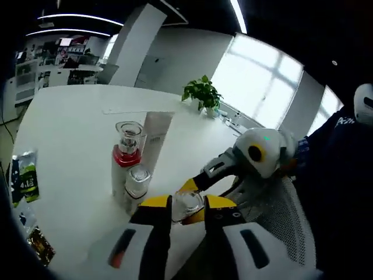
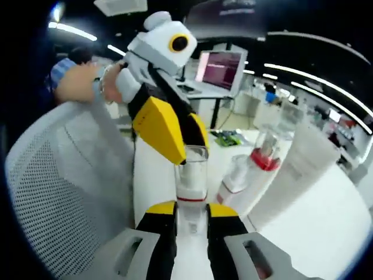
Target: Arrange the skincare products in the storage area until every visible bottle or jar stands upright without overlapping.
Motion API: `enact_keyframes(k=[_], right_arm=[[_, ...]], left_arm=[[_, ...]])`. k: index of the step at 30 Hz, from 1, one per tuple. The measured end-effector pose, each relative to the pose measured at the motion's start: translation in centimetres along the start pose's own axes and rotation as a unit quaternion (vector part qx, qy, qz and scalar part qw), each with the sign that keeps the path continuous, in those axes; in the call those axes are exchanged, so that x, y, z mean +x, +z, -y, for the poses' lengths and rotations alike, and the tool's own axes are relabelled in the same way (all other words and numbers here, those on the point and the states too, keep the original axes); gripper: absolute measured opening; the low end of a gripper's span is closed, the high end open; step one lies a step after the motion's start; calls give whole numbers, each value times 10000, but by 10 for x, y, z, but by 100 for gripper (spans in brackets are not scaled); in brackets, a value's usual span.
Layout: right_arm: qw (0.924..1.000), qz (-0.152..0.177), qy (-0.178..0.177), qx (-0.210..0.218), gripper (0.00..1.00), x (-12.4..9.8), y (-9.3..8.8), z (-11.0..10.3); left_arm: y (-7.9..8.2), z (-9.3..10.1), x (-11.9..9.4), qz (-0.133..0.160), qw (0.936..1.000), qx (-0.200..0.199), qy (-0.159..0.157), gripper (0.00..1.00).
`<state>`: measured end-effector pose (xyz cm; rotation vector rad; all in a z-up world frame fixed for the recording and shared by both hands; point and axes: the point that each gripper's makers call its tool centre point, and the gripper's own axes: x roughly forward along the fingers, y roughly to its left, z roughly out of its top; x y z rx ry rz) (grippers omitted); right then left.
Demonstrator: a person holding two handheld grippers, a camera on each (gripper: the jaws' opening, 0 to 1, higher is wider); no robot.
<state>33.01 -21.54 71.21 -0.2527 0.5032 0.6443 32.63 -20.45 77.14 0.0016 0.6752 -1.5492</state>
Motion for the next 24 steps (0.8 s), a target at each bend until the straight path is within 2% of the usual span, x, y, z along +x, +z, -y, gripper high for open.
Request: enact_keyframes(k=[3, 5, 9, 14, 15, 16, 17, 18, 19, 20, 21, 23, 24], right_arm=[[9999, 12, -103, 40, 12, -1, -3, 8], [9998, 0, -187, 80, 12, -1, -6, 14], [9990, 61, -333, 299, 12, -2, -8, 27], [9991, 23, -320, 267, 11, -1, -19, 27], [9992, 33, -251, 309, 9, -1, -21, 25], [9991, 35, -240, 353, 0, -3, -23, 23], [9982, 239, -483, 274, 0, -7, -15, 34], [9989, 138, -333, 290, 0, -12, -13, 30], [9989, -31, -443, 170, 0, -9, -20, 34], [9985, -215, -444, -223, 0, -9, -23, 33], [9986, -312, -315, -279, 0, -4, -29, 25], [9994, -333, -73, -34, 0, -1, -31, 12], [9994, -335, -32, -94, 0, 0, -31, 8]], left_arm=[[-4, 2, 3, -90, 9998, 157, 22, 6], [-10, -3, 4, -256, 9989, 342, 176, 9], [-10, -8, 5, -258, 9985, 385, 283, 9], [-13, -17, 5, -310, 9968, 529, 519, 12], [-13, -18, 5, -327, 9966, 535, 532, 11], [-16, -19, 6, -383, 9961, 557, 571, 12], [-17, -20, 7, -424, 9956, 585, 590, 12], [-19, -20, 8, -465, 9952, 623, 597, 12], [-21, -20, 9, -503, 9949, 633, 596, 12], [-23, -20, 9, -578, 9944, 655, 602, 12], [-25, -21, 9, -633, 9937, 669, 642, 12], [-25, -28, 6, -653, 9925, 633, 812, 13], [-26, -31, 5, -669, 9922, 603, 861, 12]])
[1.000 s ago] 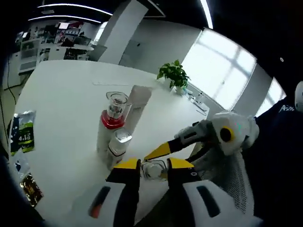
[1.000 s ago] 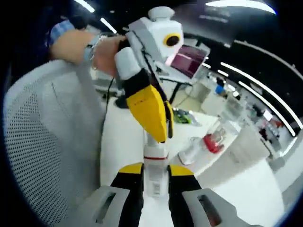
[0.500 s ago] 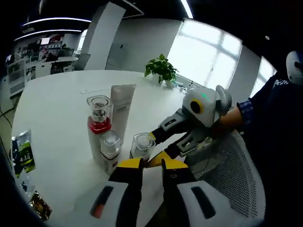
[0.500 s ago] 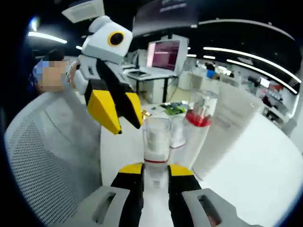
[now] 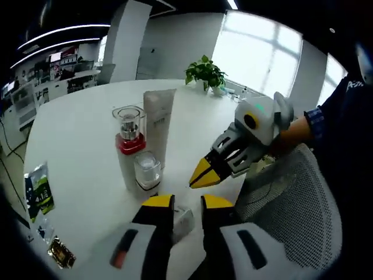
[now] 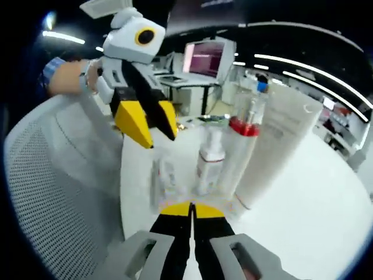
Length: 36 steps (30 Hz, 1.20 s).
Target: Arrange the skincare products in the storage area until every visible bottle or jar stands upright without overlapping.
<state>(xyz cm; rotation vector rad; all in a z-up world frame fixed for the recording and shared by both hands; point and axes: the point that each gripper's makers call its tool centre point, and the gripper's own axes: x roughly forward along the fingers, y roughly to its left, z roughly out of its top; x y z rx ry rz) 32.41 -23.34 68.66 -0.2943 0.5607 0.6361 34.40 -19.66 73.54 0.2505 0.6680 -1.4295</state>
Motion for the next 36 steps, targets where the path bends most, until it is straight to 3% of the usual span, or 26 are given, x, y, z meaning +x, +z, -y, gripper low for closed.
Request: enact_keyframes(k=[3, 10, 12, 16, 19, 26, 29, 33, 36], right_arm=[[9994, -152, -2, -302, 0, 4, -3, -5], [9991, -276, 199, -264, 0, 7, -3, -10], [9986, -259, 338, -322, 0, 10, 4, -14], [9971, -194, 632, -390, 6, 25, 29, -30], [9954, -238, 793, -482, 9, 42, 47, -46], [9903, -451, 1006, -840, 17, 93, 69, -87], [9904, -551, 942, -852, 21, 113, 69, -92], [9915, -718, 961, -505, 22, 130, 65, -100], [9894, -924, 935, -614, 22, 137, 54, -101]], left_arm=[[-3, -13, -4, -60, 9995, -117, 279, 13], [-4, -44, -15, -18, 9943, -377, 995, 13], [-4, -52, -18, 17, 9921, -455, 1168, 16], [-3, -80, -33, 156, 9797, -691, 1876, 16], [-2, -91, -42, 297, 9727, -876, 2127, 18], [-4, -109, -57, 406, 9601, -1108, 2535, 19], [-6, -115, -62, 435, 9552, -1217, 2663, 19], [-10, -116, -62, 381, 9527, -1343, 2701, 20], [-11, -118, -63, 348, 9516, -1321, 2754, 21]])
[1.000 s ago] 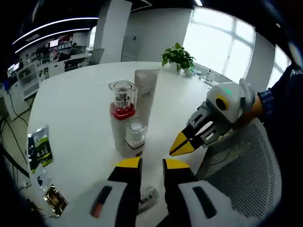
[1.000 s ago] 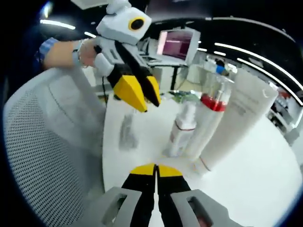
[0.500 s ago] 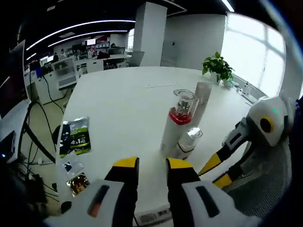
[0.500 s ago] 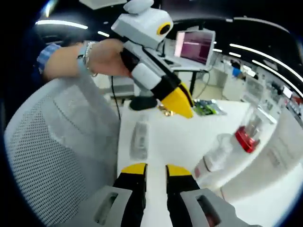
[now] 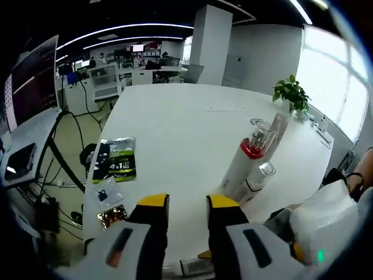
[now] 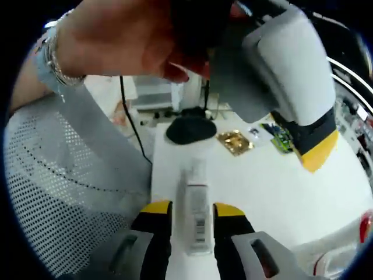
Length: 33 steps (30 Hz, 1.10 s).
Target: Arrange the skincare products in the storage area until every visible bottle or jar stands upright without overlapping.
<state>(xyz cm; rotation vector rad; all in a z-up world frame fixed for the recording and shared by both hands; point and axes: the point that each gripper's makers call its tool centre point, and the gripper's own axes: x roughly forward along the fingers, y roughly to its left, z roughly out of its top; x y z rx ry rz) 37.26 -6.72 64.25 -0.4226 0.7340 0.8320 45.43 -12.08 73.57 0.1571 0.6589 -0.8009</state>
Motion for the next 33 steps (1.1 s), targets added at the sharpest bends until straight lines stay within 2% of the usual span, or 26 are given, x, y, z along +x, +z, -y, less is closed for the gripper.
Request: enact_keyframes(k=[3, 5, 6, 10, 14, 20, 24, 30, 33], right_arm=[[9997, -201, 3, 103, 16, -1, -15, 0], [9998, -89, 1, 155, 15, -6, -16, 3], [9998, -147, 16, 153, 15, -9, -19, 3], [9994, -319, 108, -122, 15, -26, -38, 4], [9979, -518, 179, -345, 14, -45, -59, 8], [9930, -980, 242, -616, 14, -79, -97, 20], [9917, -1153, 259, -498, 14, -101, -122, 27], [9908, -1305, 240, -265, 14, -126, -149, 38], [9883, -1467, 277, -316, 15, -135, -159, 40]], left_arm=[[0, 1, -1, -11, 10000, 10, -4, 21], [1, 2, -1, 24, 10000, 69, -3, 21], [1, 3, -1, 24, 10000, 86, -19, 21], [1, 7, 0, -10, 9999, 90, -95, 21], [-1, 14, 1, -51, 9995, 267, -158, 22], [-3, 19, 4, -110, 9985, 490, -225, 22], [-6, 23, 5, -174, 9973, 672, -233, 22], [-9, 29, 7, -227, 9949, 932, -312, 24], [-9, 32, 7, -220, 9929, 1114, -350, 24]])
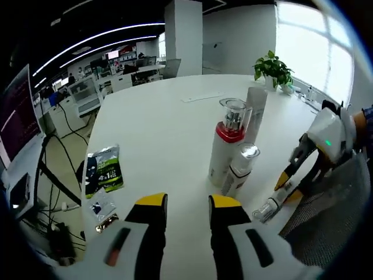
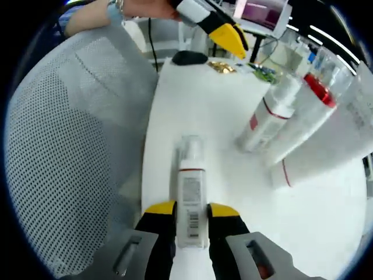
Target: Arrange the skincare products in the storage area until every visible bottle or jar stands upright without overlapping.
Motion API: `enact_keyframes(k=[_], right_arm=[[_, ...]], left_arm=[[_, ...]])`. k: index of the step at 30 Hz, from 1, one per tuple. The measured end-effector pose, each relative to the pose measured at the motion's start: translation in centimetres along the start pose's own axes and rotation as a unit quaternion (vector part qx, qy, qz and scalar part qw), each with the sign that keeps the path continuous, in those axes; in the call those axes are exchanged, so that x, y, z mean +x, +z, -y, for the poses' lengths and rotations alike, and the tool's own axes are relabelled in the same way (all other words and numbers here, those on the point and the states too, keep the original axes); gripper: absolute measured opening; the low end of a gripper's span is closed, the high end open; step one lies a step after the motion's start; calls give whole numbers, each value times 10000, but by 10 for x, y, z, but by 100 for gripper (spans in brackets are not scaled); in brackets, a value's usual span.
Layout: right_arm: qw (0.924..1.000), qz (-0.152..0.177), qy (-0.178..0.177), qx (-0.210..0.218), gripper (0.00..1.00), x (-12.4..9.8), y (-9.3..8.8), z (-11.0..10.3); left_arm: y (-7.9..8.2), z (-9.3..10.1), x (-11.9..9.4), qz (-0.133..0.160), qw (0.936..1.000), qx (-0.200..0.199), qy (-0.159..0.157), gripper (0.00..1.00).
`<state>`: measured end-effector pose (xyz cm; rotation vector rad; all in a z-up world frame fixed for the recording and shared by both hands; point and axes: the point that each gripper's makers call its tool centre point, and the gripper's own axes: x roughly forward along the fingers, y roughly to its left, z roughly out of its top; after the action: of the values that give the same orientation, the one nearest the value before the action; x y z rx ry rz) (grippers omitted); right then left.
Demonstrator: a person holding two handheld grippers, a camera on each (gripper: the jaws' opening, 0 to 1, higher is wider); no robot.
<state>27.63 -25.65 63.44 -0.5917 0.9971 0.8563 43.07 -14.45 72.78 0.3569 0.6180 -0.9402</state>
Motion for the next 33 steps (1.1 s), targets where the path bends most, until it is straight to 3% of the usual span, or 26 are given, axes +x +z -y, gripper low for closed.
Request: enact_keyframes(k=[3, 9, 12, 16, 20, 24, 28, 33], right_arm=[[9999, -155, -9, -18, 15, -3, -5, 2], [9998, -137, 15, 142, 18, 2, 12, 2], [9992, -367, -67, -103, 19, 11, 14, 2], [9977, -640, -182, -103, 17, 20, 13, 5], [9979, -642, -115, 9, 16, 18, 14, 4], [9974, -700, -15, -150, 17, 19, 14, 3], [9933, -1132, 138, 158, 18, 20, 11, 2], [9907, -1353, 138, -63, 19, 21, 13, 0]], left_arm=[[0, 3, 1, -1, 9999, 123, -32, 24], [-3, 6, 2, -53, 9995, 298, -90, 25], [-2, 10, 2, -8, 9987, 499, -116, 25], [-2, 15, 3, -9, 9977, 649, -187, 27], [-2, 15, 4, -42, 9966, 811, -170, 27], [0, 17, 5, 12, 9960, 878, -186, 28], [-2, 16, 7, -65, 9953, 951, -154, 27], [4, 14, 4, 63, 9945, 1040, -84, 27]])
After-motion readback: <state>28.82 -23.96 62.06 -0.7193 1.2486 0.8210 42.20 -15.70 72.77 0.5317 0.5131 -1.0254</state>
